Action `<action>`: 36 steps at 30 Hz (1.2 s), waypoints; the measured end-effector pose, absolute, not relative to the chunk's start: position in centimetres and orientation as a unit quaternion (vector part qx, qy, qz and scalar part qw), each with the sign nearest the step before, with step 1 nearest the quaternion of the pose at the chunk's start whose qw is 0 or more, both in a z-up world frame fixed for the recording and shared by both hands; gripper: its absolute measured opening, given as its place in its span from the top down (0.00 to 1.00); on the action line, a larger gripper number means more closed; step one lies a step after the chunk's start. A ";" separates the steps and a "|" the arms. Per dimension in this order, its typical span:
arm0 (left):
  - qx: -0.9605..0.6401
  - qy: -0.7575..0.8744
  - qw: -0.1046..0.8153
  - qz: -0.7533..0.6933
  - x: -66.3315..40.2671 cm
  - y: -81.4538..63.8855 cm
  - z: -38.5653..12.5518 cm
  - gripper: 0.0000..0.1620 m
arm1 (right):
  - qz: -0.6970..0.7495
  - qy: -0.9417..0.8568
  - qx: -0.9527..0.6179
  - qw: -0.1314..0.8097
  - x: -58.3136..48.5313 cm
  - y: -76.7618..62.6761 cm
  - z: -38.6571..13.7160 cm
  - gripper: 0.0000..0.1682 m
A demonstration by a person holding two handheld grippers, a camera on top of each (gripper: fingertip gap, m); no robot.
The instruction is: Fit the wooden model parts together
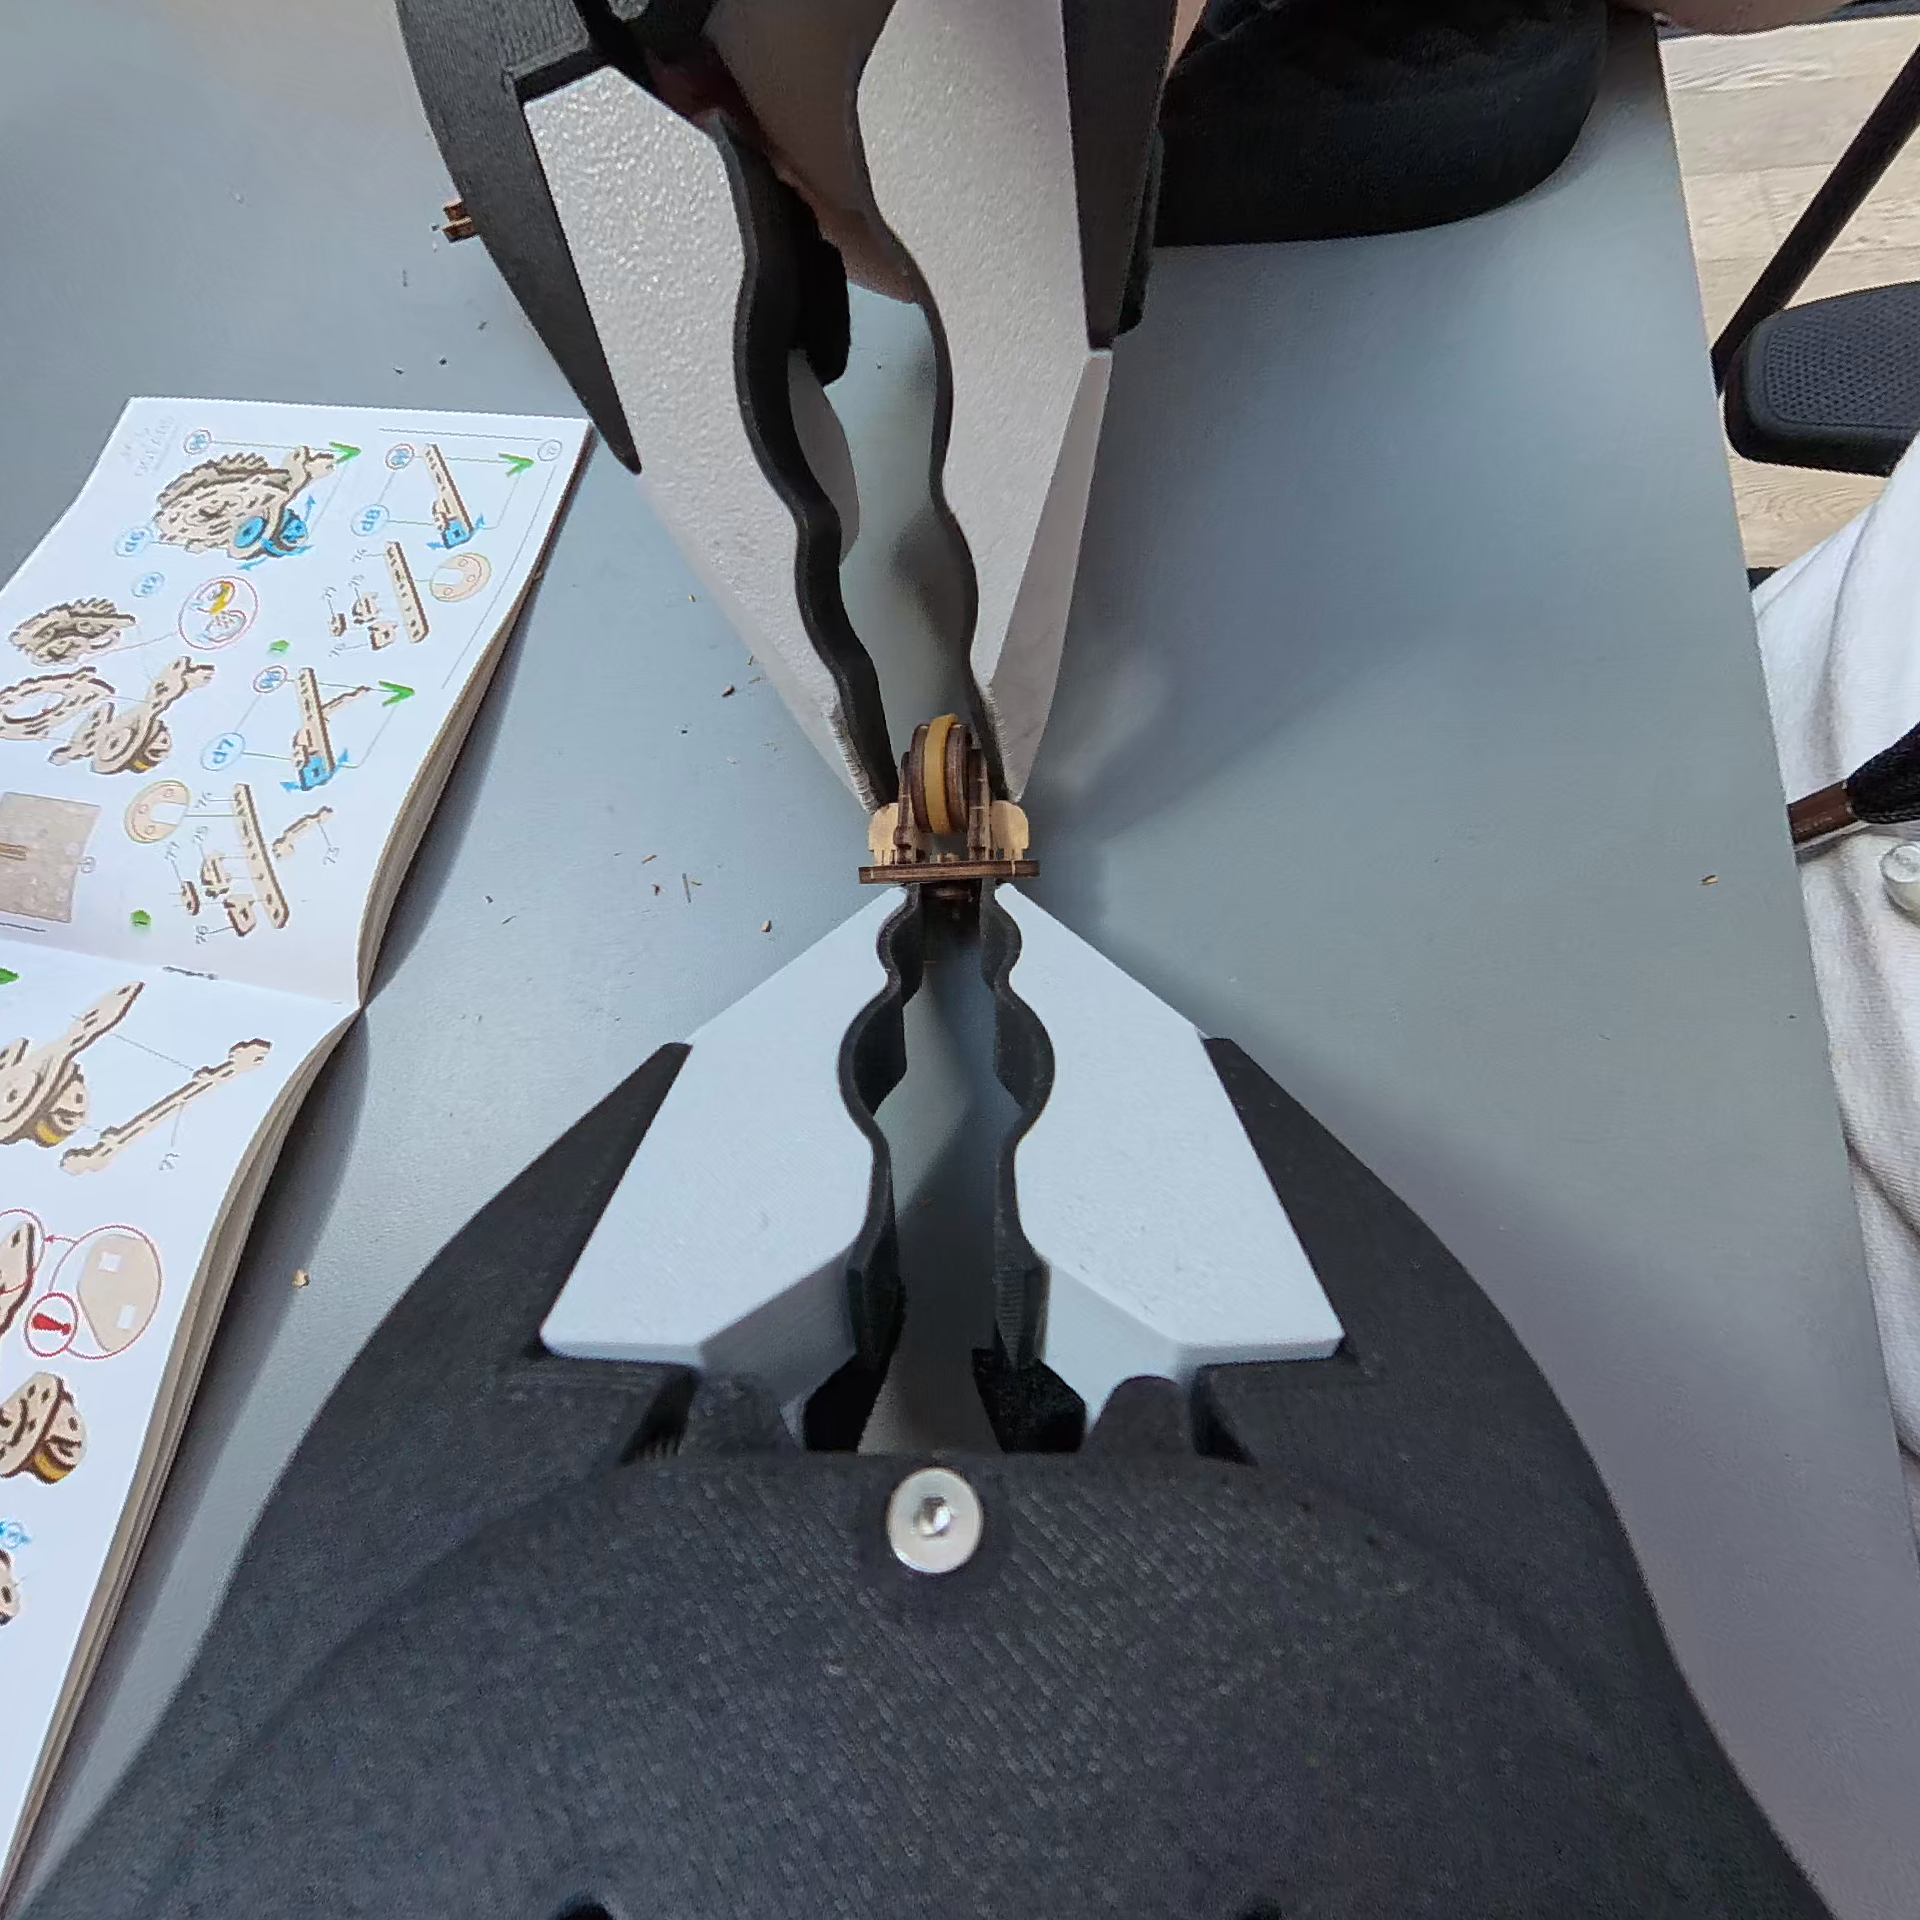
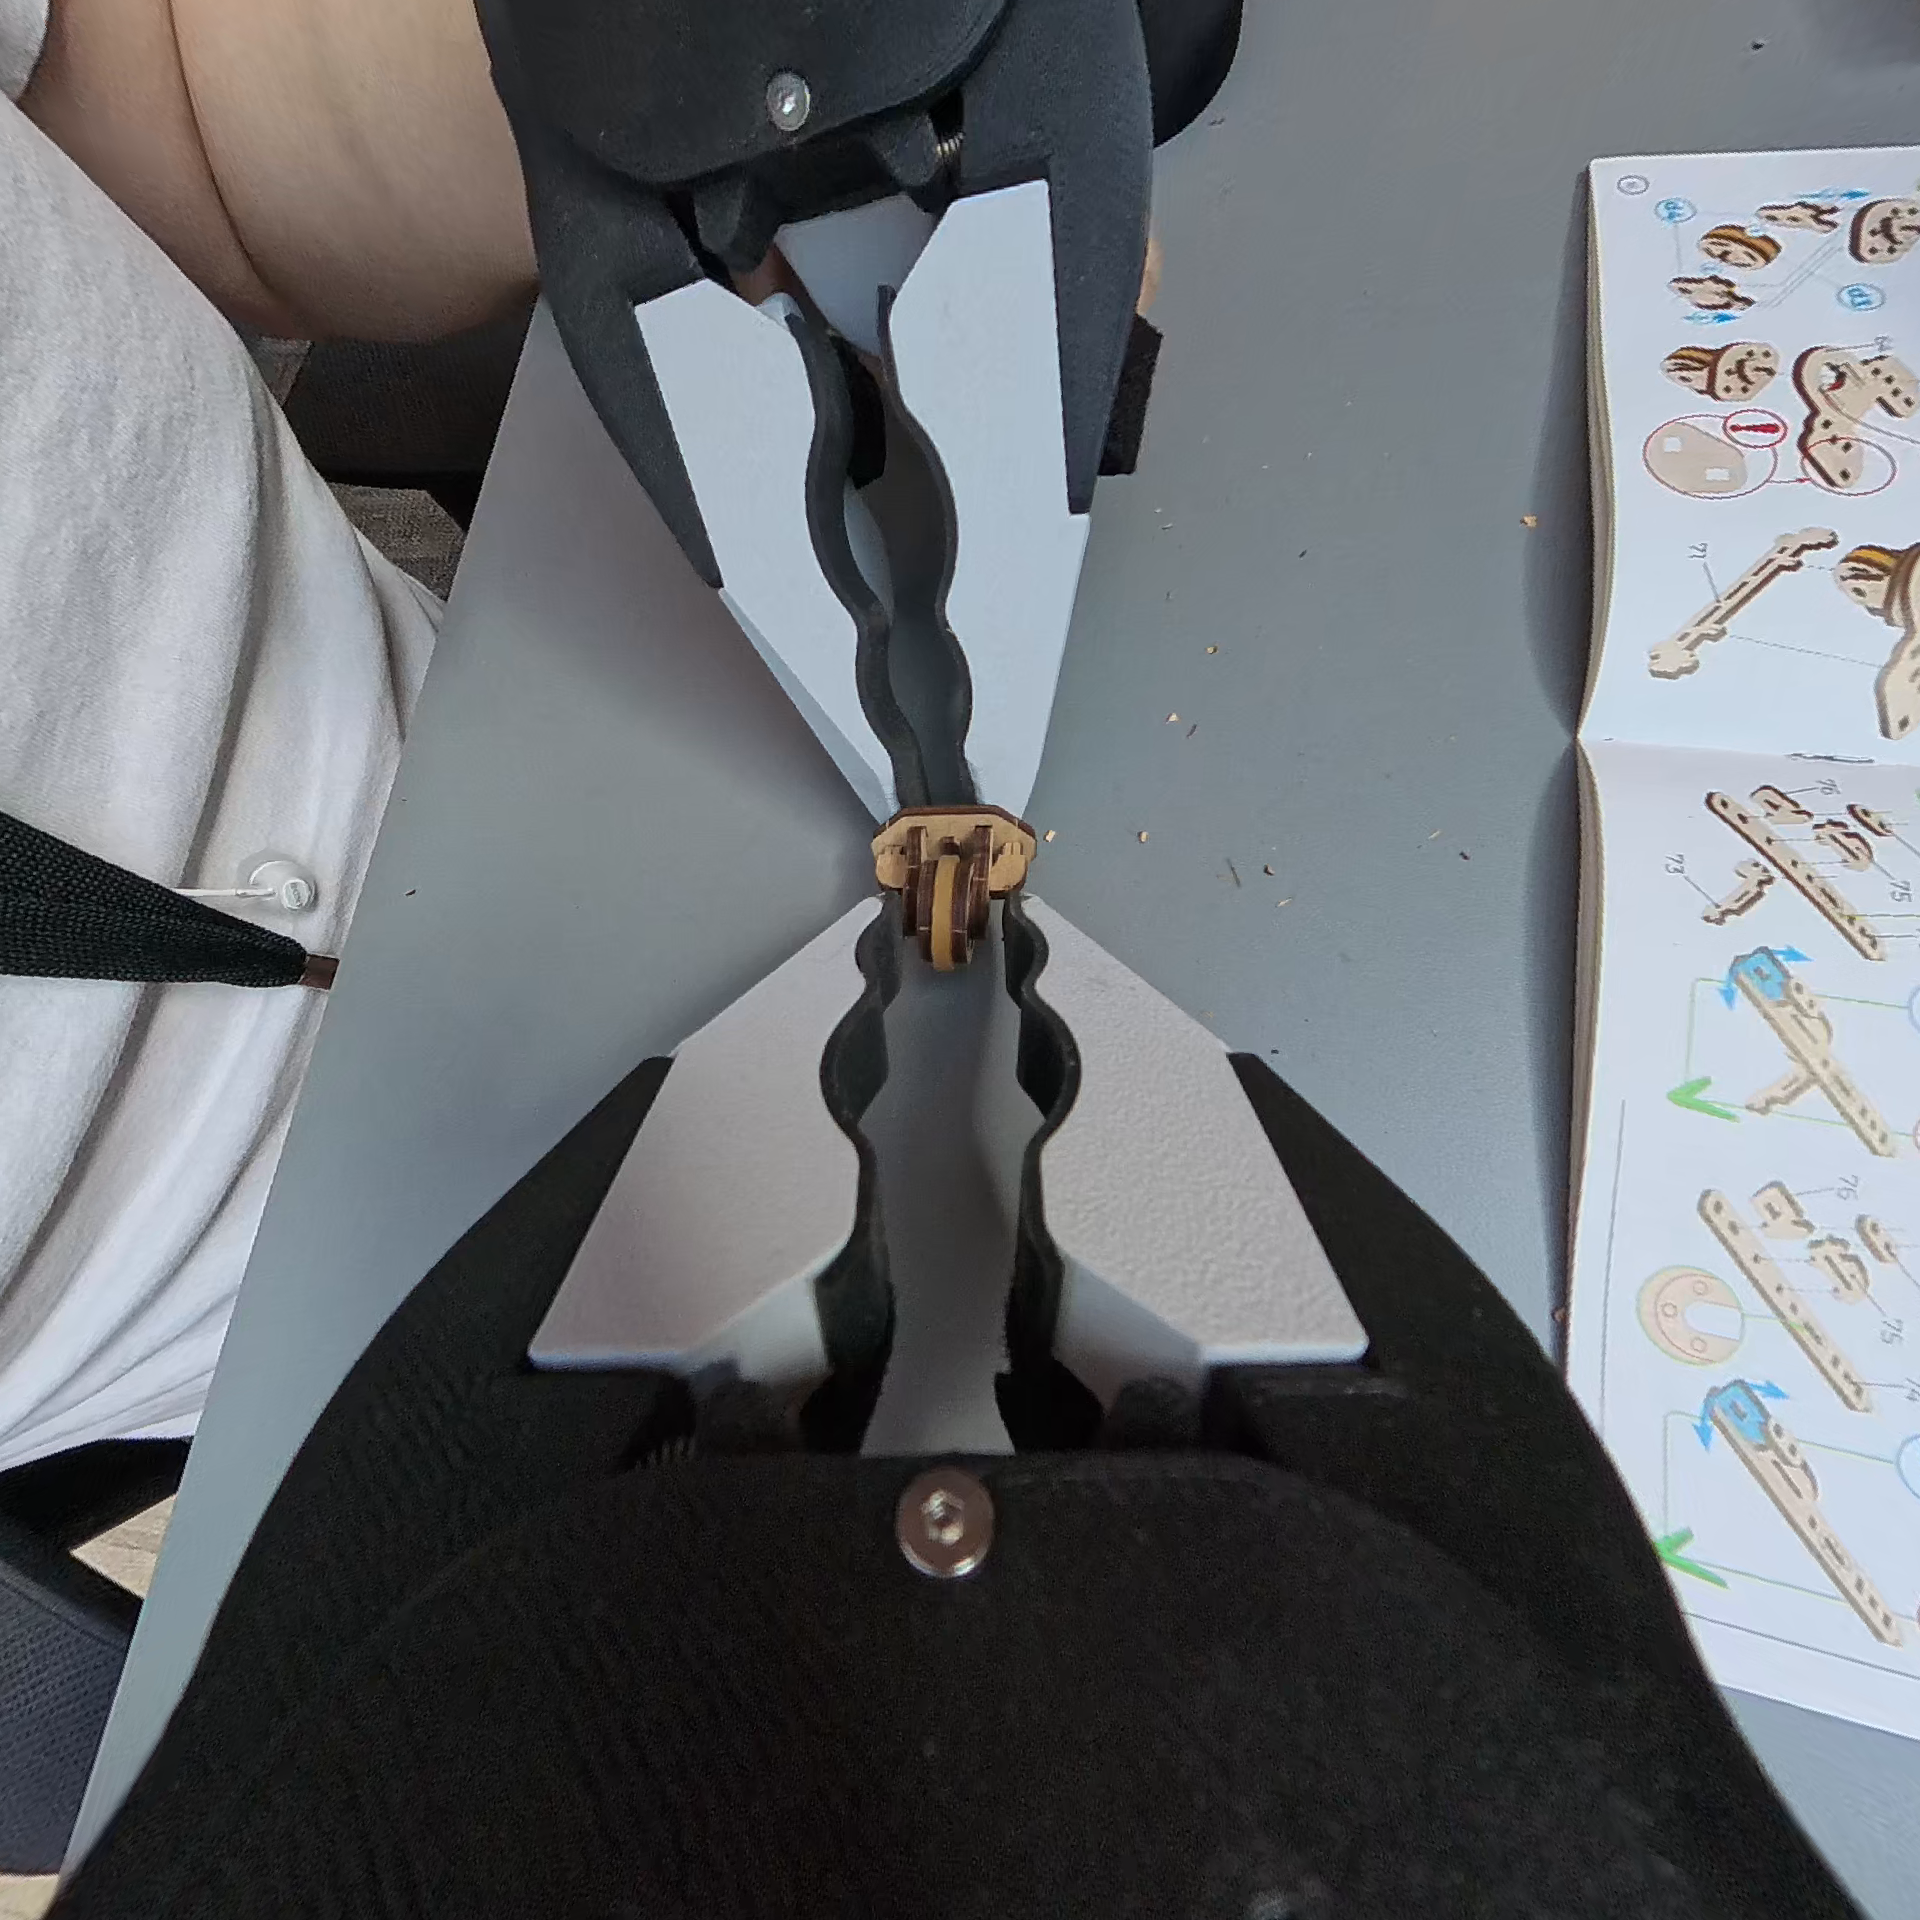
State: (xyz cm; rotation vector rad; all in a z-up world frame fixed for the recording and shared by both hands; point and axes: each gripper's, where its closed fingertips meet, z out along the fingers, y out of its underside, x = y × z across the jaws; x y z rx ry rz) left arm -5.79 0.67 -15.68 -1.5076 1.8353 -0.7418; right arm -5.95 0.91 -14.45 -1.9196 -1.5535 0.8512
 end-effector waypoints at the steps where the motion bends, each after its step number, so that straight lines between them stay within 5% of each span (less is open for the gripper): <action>1: -0.571 0.702 0.317 -0.286 -5.8 0.5 -15.7 0.95 | 0.318 -0.578 -0.705 0.261 -6.0 0.7 -14.5 0.90; 36: -0.579 0.696 0.302 -0.300 -6.1 0.0 -15.7 0.95 | 0.333 -0.538 -0.732 0.254 -6.4 0.5 -14.4 0.90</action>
